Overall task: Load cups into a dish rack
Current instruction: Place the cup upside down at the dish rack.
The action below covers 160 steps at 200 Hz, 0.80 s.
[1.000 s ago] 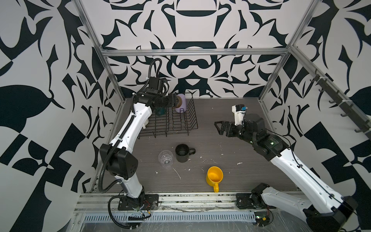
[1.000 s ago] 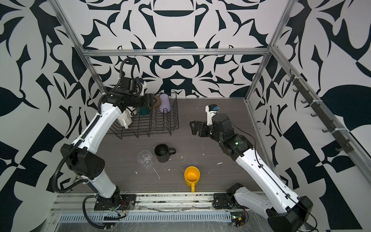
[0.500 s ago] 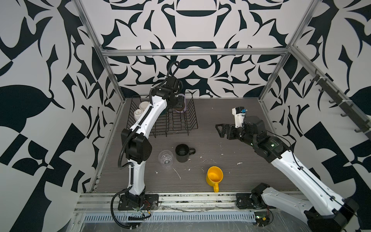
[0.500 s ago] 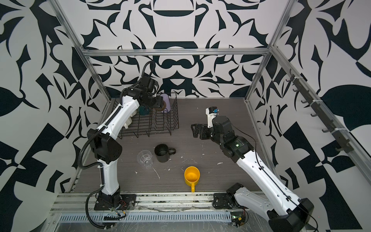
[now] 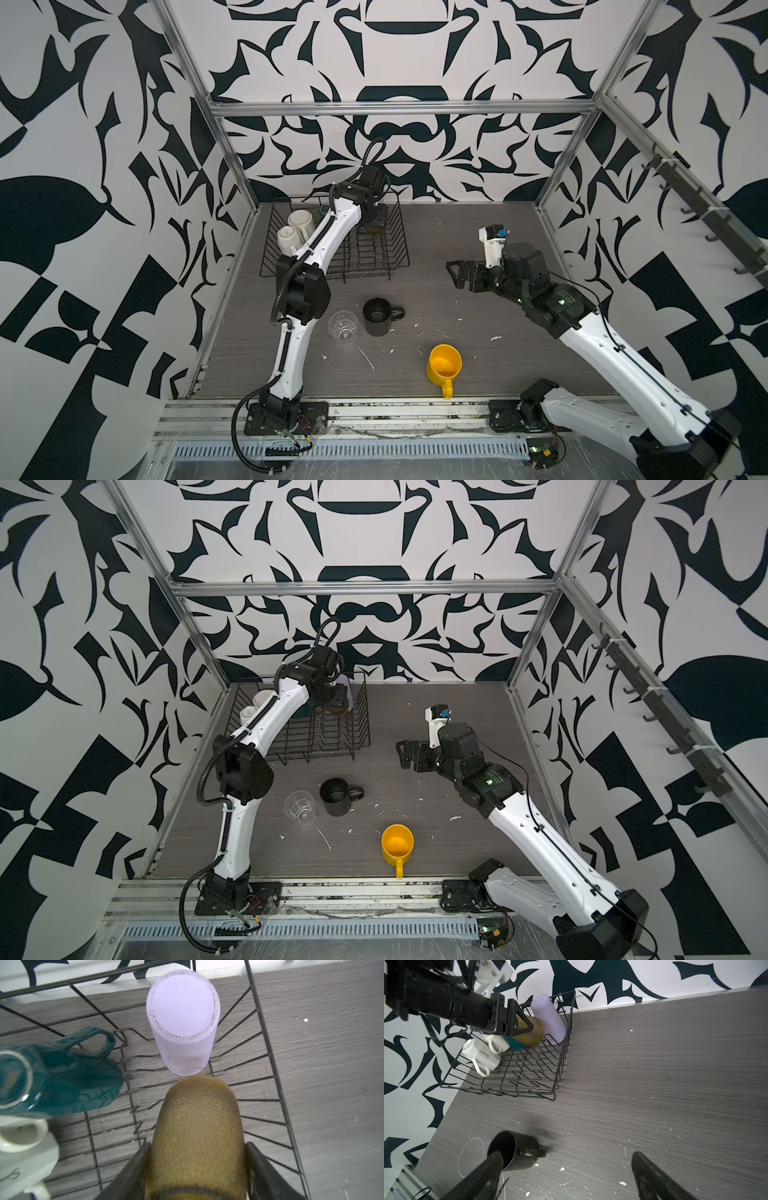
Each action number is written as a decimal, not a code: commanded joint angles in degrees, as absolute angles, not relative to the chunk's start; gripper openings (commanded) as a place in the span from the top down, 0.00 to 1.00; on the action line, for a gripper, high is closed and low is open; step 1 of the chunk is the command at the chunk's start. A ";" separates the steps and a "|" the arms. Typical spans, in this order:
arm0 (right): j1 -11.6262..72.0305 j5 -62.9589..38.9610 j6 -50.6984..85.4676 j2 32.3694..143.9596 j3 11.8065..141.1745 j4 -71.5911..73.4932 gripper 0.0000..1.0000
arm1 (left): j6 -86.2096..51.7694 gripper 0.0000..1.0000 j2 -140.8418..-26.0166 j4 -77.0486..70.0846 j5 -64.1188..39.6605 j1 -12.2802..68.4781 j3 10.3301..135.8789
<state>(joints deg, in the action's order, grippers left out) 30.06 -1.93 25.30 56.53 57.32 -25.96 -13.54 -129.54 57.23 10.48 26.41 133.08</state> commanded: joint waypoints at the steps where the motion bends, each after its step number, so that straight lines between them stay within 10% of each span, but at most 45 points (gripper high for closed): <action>1: 29.79 -2.19 24.85 55.28 57.17 -25.00 0.01 | -13.13 1.00 -131.46 58.94 11.76 26.68 135.95; 109: 29.73 -3.85 26.97 55.37 56.07 -24.56 0.02 | -11.80 1.00 -139.74 58.12 12.48 26.68 138.57; 133: 29.79 -3.80 26.95 55.46 56.16 -24.65 0.02 | -11.94 0.85 -140.60 57.77 11.29 26.64 138.42; 160: 29.77 -3.78 26.81 55.62 56.16 -24.65 0.02 | -11.97 0.43 -141.24 58.04 10.79 26.56 138.32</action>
